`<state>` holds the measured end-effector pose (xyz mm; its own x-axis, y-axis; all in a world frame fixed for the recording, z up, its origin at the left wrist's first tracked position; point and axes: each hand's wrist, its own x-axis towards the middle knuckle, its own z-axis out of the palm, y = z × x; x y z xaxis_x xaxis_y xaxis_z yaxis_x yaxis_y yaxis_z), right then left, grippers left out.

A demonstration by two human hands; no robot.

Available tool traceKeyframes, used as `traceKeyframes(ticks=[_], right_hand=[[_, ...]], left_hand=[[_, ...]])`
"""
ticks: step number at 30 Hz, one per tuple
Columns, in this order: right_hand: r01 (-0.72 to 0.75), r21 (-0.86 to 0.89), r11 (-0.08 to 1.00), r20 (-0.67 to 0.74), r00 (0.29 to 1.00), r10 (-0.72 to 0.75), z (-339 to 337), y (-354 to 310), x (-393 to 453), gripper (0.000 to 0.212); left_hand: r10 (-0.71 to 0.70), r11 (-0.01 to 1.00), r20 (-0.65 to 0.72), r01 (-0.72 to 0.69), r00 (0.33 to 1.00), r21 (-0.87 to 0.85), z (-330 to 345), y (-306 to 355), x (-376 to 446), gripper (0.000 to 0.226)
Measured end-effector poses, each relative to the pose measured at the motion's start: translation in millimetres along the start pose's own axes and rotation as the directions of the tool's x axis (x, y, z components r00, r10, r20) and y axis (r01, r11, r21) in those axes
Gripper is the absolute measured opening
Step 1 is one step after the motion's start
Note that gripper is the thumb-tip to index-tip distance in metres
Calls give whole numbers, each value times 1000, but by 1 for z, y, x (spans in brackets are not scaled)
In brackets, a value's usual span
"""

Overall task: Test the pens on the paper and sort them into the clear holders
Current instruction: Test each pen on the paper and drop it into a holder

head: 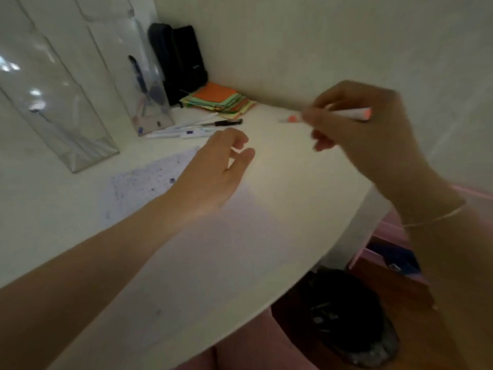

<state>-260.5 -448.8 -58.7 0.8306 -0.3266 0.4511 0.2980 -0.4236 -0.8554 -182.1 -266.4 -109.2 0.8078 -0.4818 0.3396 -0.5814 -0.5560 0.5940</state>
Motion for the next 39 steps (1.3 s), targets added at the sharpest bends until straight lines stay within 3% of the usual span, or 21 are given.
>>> traceKeyframes(ticks=[1, 3, 5, 6, 9, 11, 15, 17, 19, 21, 23, 26, 29, 33, 37, 39], right_hand=[[3, -88, 996, -155, 988, -17, -26, 7, -11, 7], [-62, -216, 974, -456, 889, -44, -70, 26, -39, 9], [-167, -302, 939, -599, 799, -51, -98, 58, -70, 8], [-257, -358, 898, -606, 795, -14, -104, 80, -86, 8], [-532, -510, 676, -412, 841, 350, -106, 154, -125, 15], [-648, -541, 536, -295, 743, 600, -96, 194, -144, 20], [-698, -571, 432, -106, 584, 805, -82, 244, -156, 23], [-677, -619, 399, -72, 554, 829, -81, 251, -150, 26], [-649, -666, 368, -130, 587, 799, -84, 237, -135, 21], [-641, -646, 414, -248, 689, 681, -92, 213, -112, 15], [-596, -558, 577, -394, 802, 448, -95, 169, -82, 11], [-287, -443, 849, -487, 872, 41, -79, 92, -34, 10], [9, -420, 908, -377, 908, -183, -39, 29, 8, 13], [127, -471, 873, 45, 992, -121, 52, 11, 50, 21], [218, -511, 832, 425, 905, 23, 137, 22, 67, 35], [256, -609, 751, 510, 852, 124, 169, 29, 77, 37]], left_hand=[[58, 995, 65, -63, 996, 78, 14, 8, 3, 29], [165, 963, 174, -197, 971, 183, 43, 24, 6, 32], [233, 922, 242, -293, 942, 254, 68, 38, 9, 33], [246, 906, 268, -319, 932, 278, 79, 43, 10, 33], [235, 879, 301, -334, 924, 339, 103, 53, 12, 35], [250, 837, 293, -358, 923, 414, 110, 53, 12, 44], [272, 797, 291, -384, 917, 467, 112, 49, 12, 55], [268, 801, 292, -381, 918, 462, 110, 49, 11, 55], [261, 811, 297, -375, 919, 450, 110, 51, 11, 55], [249, 839, 304, -361, 920, 406, 107, 52, 13, 51], [217, 903, 288, -304, 933, 305, 98, 52, 15, 41], [221, 937, 201, -265, 954, 228, 73, 41, 19, 28], [152, 954, 120, -177, 981, 240, 39, 12, 23, 24], [32, 954, -40, -19, 999, 299, -10, -43, 19, 18], [-45, 931, -149, 96, 988, 353, -45, -87, 1, 14], [-93, 916, -161, 148, 982, 372, -55, -102, -11, 12]])
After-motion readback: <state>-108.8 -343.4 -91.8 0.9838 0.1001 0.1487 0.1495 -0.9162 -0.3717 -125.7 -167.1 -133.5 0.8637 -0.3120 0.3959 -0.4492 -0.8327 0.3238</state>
